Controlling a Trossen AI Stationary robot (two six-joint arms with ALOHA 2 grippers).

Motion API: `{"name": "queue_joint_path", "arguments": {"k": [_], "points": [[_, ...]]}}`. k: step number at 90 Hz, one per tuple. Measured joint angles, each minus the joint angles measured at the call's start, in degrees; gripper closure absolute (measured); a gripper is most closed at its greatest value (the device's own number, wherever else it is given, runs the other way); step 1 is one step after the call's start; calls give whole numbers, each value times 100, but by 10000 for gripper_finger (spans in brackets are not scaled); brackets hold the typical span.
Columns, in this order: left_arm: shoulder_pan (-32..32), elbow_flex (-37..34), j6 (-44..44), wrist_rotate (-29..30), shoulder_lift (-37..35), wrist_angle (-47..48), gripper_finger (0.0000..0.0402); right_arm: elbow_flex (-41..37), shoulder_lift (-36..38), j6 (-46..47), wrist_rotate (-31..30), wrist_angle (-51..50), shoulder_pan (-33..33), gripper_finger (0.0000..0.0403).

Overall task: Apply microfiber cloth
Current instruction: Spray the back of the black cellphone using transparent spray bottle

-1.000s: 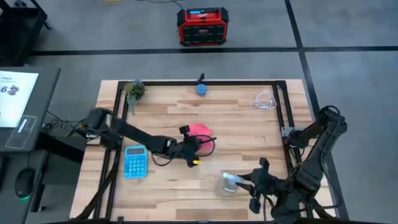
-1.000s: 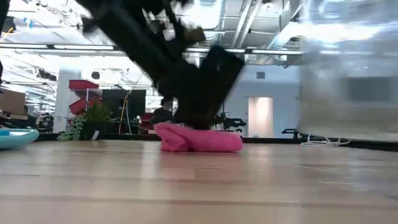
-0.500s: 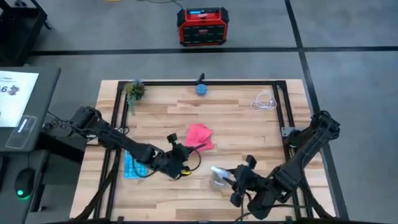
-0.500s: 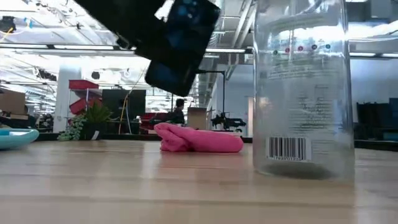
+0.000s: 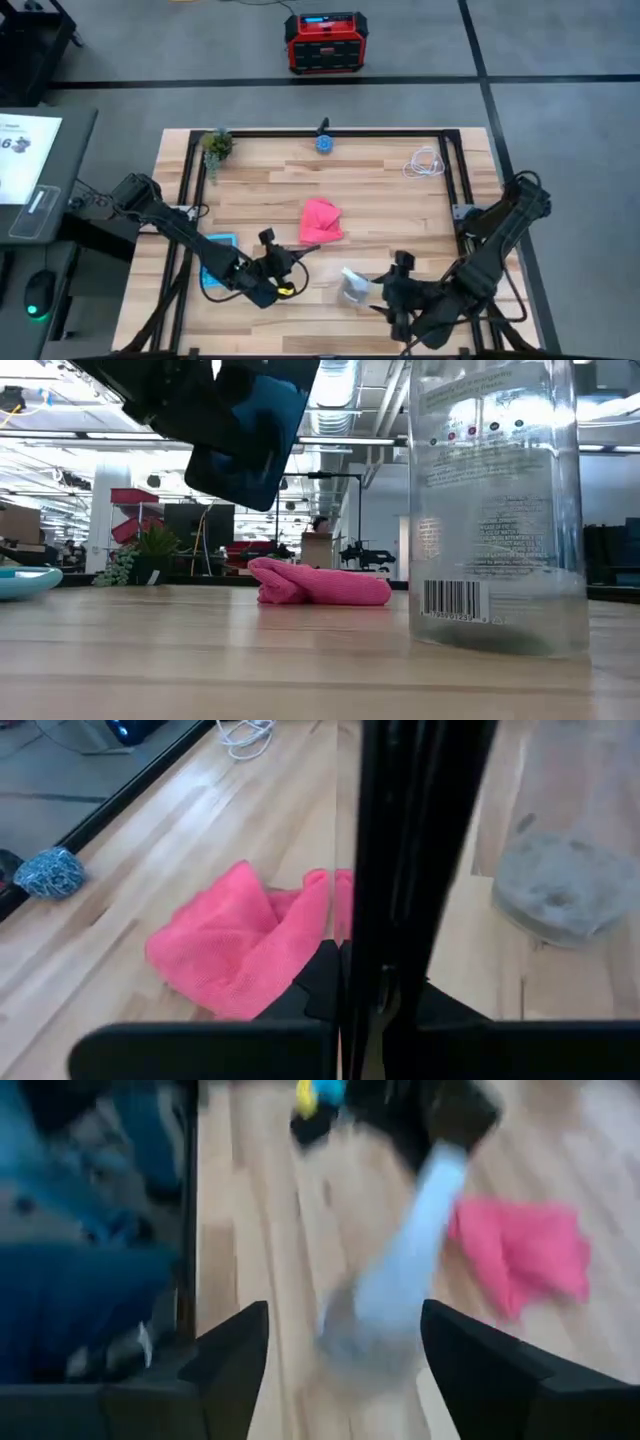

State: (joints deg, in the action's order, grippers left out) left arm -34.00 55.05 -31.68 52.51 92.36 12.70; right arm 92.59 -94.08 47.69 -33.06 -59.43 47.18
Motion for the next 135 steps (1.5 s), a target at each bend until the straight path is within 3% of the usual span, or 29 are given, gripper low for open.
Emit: {"name": "queue_joint_path", "arguments": {"k": [11,38,62,100,113,135], "points": [[-7,0,-3,-27,0,-2,397,-379,0,345,193,-298,107,155],[-4,2,13,-205,0,-9,393,-1580,-11,-97,223,1512,-342,154],[0,2,13,-249,0,-22,392,-1617,-7,-1052,1397,2816,-362,154],[0,7,-12,-240,0,-69,391,-1621,184,-1149,377,2046,186,154],[-75,7,-344,-232,0,-89,391,-1903,248,-441,-203,1244,385,154],[-230,7,-1257,338,0,-280,391,-3387,627,-654,-248,3123,235,154]]}}
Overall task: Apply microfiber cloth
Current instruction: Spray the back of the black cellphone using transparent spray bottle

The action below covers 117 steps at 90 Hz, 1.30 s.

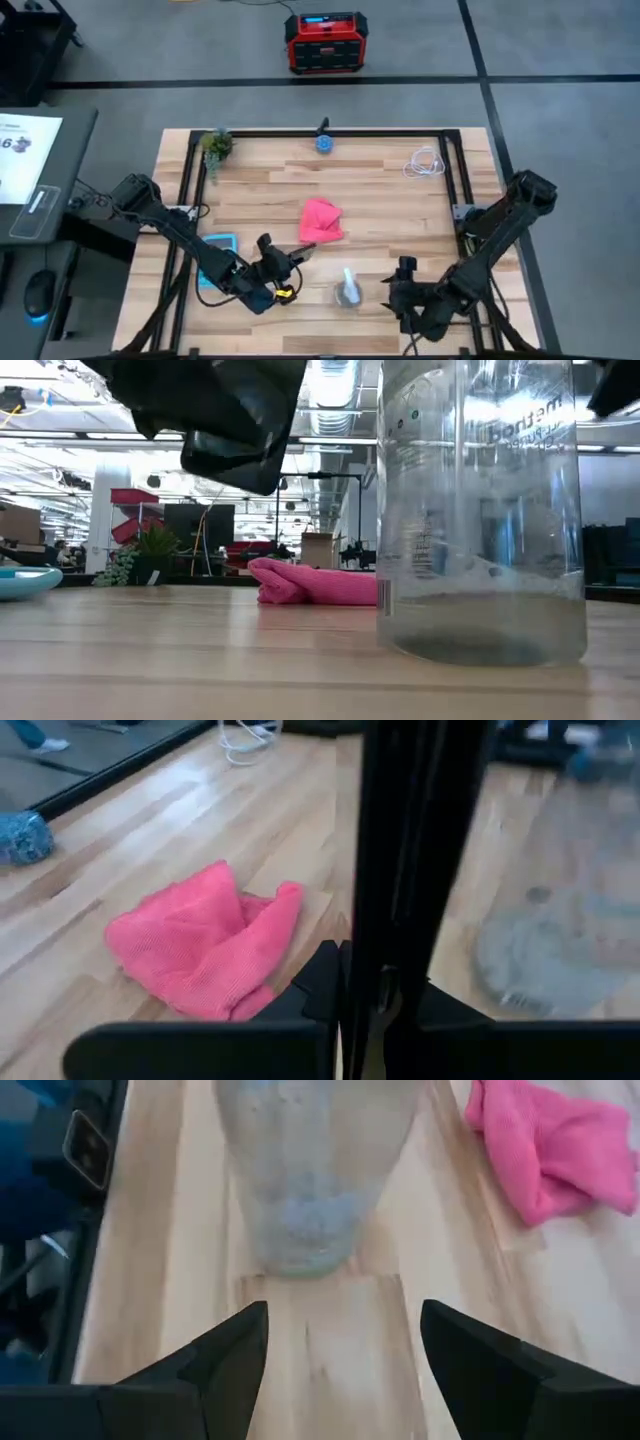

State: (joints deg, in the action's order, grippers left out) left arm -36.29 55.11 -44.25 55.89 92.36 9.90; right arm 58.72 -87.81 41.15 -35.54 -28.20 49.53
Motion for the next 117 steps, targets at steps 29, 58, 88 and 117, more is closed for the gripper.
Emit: {"name": "queue_joint_path", "arguments": {"k": [29,58,88,117], "points": [[94,-387,-1119,88,46,-393,391,-1434,878,-1833,-196,2829,-500,154],[102,-1455,-842,-279,31,-2513,395,-1496,957,-2269,1116,3443,-1140,153],[-28,-1530,-238,-312,31,-3146,395,-1332,961,-3064,1994,3630,-1264,119],[-41,-1530,-243,-312,31,-3146,395,-1162,968,-3608,2018,3526,-1637,19]]}}
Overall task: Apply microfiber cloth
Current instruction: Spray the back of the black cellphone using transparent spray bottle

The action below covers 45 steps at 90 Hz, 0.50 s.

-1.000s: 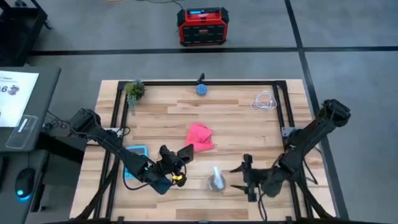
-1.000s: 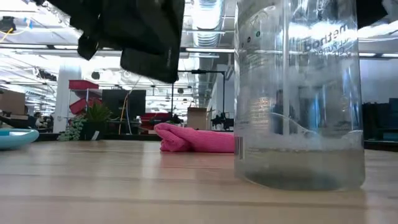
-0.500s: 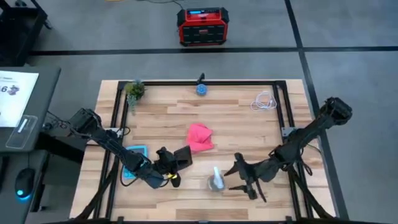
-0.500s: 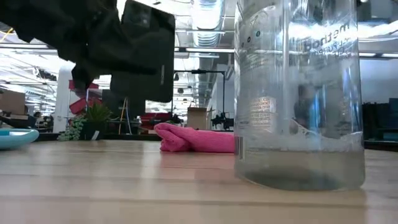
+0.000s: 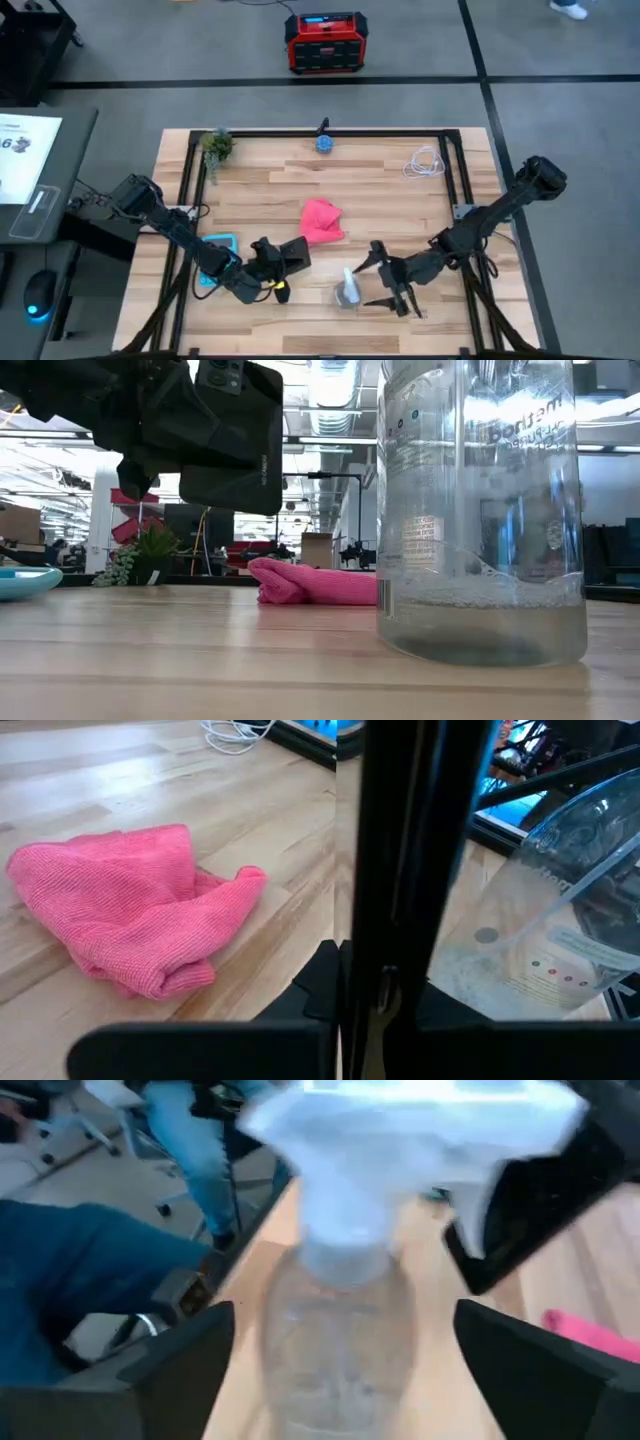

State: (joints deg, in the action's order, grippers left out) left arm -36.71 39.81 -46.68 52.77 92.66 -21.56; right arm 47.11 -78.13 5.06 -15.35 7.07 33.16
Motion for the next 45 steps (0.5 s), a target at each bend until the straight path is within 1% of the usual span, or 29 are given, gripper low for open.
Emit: {"name": "queue_joint_path", "arguments": {"k": [8,19,31,45], "points": [[0,0,12,0,0,1,395,-2,-2,-74,0,102,-124,6],[0,2,9,0,0,-17,395,-1,-63,-64,29,417,-224,11],[0,7,199,11,20,-366,395,-1,-395,-70,186,809,-213,13],[36,9,350,13,28,-652,395,-2,-696,-193,171,1148,-207,14]]}}
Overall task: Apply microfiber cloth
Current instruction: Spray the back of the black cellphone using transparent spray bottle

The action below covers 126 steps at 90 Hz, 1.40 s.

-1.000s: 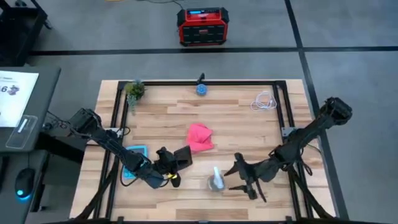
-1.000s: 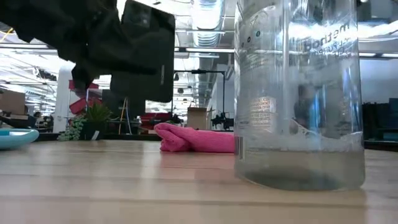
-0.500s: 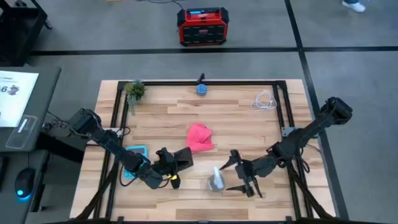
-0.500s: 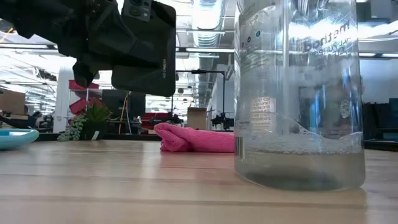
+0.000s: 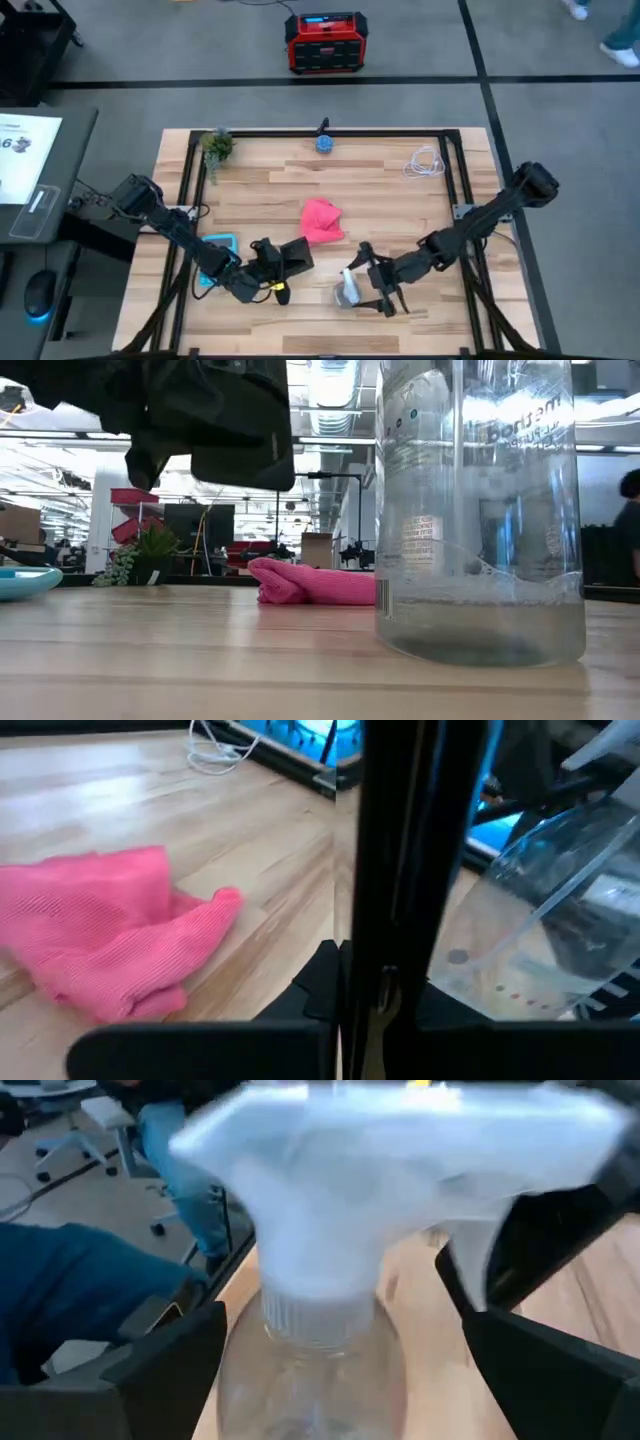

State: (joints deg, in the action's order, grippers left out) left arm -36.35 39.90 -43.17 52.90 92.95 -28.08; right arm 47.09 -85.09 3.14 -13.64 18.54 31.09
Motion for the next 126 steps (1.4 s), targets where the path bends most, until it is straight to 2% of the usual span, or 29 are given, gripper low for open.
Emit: {"name": "queue_joint_path", "arguments": {"k": [25,48,63,80,111,126], "points": [[5,0,-3,4,4,-22,395,0,-40,-20,-429,352,0,19],[5,0,270,6,9,-422,395,0,-40,-17,-443,357,39,19],[97,0,376,-11,9,-648,395,0,-38,26,-20,435,74,19],[336,0,170,2,9,-627,395,0,-40,133,30,428,74,19],[383,26,181,-7,9,-677,395,0,-43,103,370,474,20,20],[478,218,571,-295,9,-683,395,0,-45,99,560,474,-13,34]]}}
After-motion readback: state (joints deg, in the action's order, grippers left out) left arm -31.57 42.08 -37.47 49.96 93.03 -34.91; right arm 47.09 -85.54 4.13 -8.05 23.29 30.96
